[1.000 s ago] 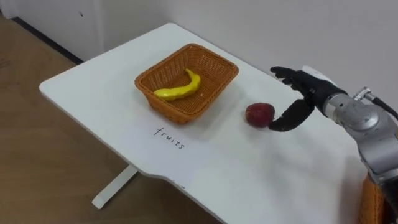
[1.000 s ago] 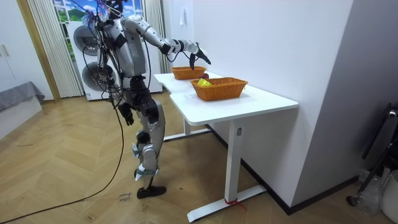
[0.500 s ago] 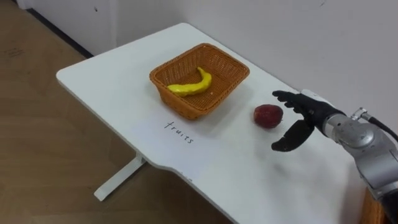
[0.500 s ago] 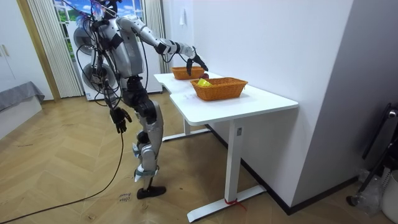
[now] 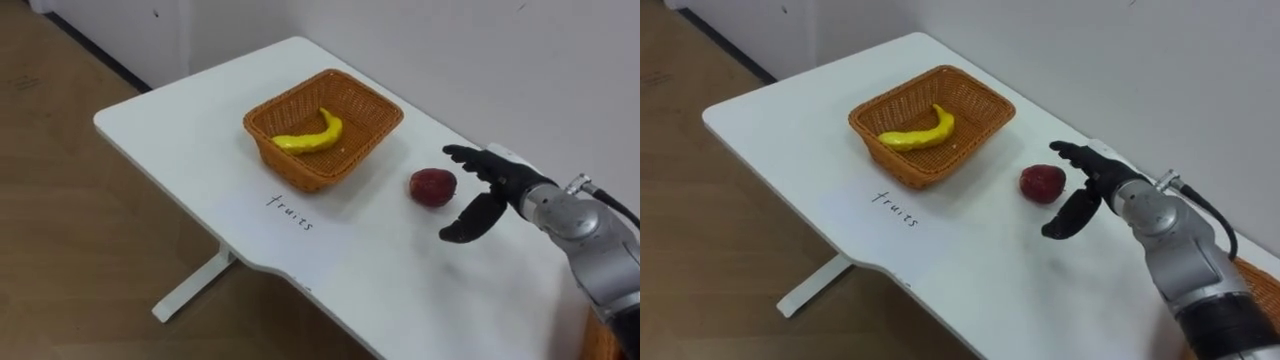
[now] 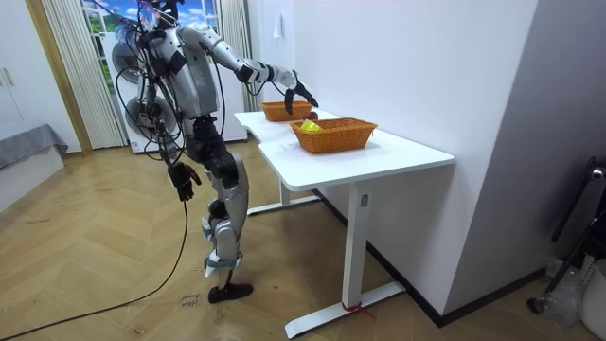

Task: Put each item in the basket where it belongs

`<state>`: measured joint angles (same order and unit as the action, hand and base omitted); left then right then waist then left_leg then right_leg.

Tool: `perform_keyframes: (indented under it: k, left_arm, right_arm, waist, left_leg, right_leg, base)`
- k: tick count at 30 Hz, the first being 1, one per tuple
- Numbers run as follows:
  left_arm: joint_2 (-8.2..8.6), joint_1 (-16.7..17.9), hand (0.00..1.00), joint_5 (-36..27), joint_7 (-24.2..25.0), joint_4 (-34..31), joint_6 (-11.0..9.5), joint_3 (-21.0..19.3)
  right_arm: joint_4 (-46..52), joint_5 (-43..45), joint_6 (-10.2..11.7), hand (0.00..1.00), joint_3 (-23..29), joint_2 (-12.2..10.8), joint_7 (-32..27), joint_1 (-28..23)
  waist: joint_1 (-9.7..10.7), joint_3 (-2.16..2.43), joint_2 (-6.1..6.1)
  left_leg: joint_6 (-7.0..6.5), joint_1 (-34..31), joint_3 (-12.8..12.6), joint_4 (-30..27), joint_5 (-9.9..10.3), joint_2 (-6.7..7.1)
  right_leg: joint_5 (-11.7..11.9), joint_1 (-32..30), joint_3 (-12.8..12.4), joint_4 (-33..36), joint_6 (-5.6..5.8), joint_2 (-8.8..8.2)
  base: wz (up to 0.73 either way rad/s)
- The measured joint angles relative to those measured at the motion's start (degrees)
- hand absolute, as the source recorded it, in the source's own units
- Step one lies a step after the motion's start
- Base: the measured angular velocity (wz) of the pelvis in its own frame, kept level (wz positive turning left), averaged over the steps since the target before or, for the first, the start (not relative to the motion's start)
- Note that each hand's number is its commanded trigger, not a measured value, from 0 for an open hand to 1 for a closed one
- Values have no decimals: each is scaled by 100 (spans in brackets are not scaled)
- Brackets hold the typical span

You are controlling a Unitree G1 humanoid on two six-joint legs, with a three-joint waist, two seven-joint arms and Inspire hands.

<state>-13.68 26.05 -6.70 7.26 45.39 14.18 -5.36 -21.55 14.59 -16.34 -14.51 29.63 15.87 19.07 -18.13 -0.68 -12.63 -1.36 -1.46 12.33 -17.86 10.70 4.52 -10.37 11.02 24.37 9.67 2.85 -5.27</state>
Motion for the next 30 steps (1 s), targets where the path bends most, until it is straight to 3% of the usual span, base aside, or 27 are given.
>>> perform_keyframes:
  k: [8,18,30]
  left_arm:
    - [-165,136,0,-16,-31,-278,80,126]
    - [-167,270,0,13,-84,-617,189,233]
    - [-183,280,0,13,-31,-654,211,394]
  right_arm:
    - [-164,154,-71,0,-4,-30,-423,0]
    - [-212,446,-135,0,-5,-95,-845,0]
    - [-211,571,-218,0,-14,-122,-908,11]
  waist:
    - [-118,-64,-103]
    - [-103,-65,-99]
    - [-122,-62,-99]
  left_leg:
    - [1,-9,16,-4,1,40]
    - [18,-204,65,-101,53,23]
    - [23,-366,113,-209,96,9]
  right_leg:
    - [-107,-15,-11,-12,-14,-15]
    - [-141,-110,34,6,-24,26]
    - [-140,-238,140,111,-24,30]
  base:
    - [4]
    - [4]
    - [2]
